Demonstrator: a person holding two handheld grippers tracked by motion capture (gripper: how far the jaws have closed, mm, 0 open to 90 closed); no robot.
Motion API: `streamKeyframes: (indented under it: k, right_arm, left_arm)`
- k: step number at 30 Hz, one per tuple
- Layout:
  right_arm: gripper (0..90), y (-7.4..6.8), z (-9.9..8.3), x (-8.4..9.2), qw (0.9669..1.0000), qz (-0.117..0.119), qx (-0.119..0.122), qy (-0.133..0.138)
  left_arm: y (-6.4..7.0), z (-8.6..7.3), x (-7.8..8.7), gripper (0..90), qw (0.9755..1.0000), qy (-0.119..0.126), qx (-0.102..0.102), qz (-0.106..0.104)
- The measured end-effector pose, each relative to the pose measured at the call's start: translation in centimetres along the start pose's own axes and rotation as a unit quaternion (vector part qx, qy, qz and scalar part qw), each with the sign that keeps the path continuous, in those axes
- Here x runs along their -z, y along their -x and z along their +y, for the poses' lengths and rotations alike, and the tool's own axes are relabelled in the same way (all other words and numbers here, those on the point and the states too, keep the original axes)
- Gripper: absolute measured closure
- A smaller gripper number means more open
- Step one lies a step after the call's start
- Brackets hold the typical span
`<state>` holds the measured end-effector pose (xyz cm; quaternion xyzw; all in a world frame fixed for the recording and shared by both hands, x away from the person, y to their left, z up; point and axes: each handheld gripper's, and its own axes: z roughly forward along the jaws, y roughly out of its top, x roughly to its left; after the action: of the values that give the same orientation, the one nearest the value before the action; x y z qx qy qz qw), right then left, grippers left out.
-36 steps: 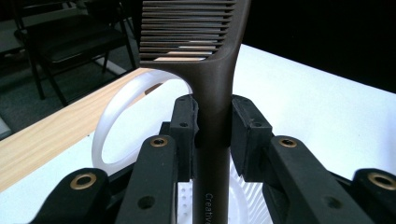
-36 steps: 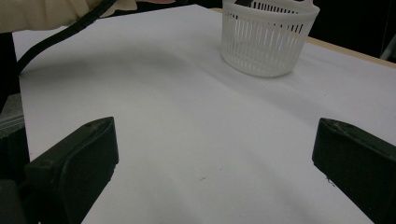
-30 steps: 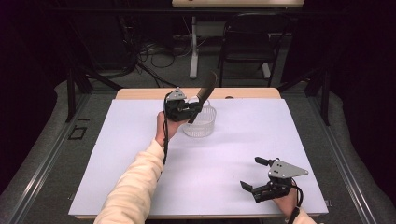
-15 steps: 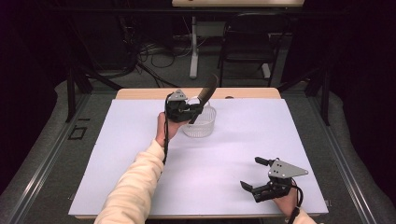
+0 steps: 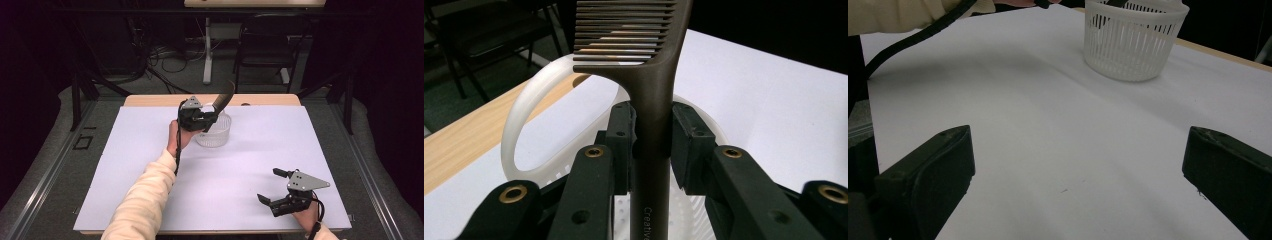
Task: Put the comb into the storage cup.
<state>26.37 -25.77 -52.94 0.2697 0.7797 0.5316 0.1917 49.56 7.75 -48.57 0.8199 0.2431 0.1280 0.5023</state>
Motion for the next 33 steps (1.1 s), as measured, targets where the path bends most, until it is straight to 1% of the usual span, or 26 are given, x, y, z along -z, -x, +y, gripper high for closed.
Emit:
streamKeyframes:
  k: [1,6,7,14,17,19,25,33]
  right_arm:
    - [0.0,0.0,0.0,0.0,1.0000,0.000,0.000,0.000]
    - [0.0,0.0,0.0,0.0,1.0000,0.000,0.000,0.000]
    - [0.0,0.0,0.0,0.0,1.0000,0.000,0.000,-0.001]
    - [0.0,0.0,0.0,0.0,1.0000,-0.001,-0.001,-0.001]
    - [0.0,0.0,0.0,0.0,1.0000,-0.001,-0.001,-0.001]
    - [0.0,0.0,0.0,0.0,1.0000,-0.001,-0.001,-0.001]
    - [0.1,0.0,0.0,0.0,1.0000,-0.001,-0.001,0.000]
    - [0.0,0.0,0.0,0.0,1.0000,0.000,0.000,0.000]
  left_arm:
    - [0.0,0.0,0.0,72.7,1.0000,-0.004,-0.003,-0.001]
    - [0.0,0.0,-0.2,72.7,0.9999,-0.005,-0.011,-0.001]
    - [0.0,0.1,-0.2,72.7,0.9999,-0.007,-0.015,-0.002]
    - [0.1,0.1,-0.5,72.6,0.9995,-0.015,-0.027,-0.002]
    - [0.2,0.1,-0.6,72.5,0.9993,-0.021,-0.032,-0.008]
    - [0.2,0.1,-0.6,72.5,0.9991,-0.024,-0.035,-0.008]
    - [0.3,0.2,-0.8,72.3,0.9986,-0.030,-0.043,-0.014]
    - [0.4,0.1,-1.1,72.0,0.9981,-0.038,-0.044,-0.019]
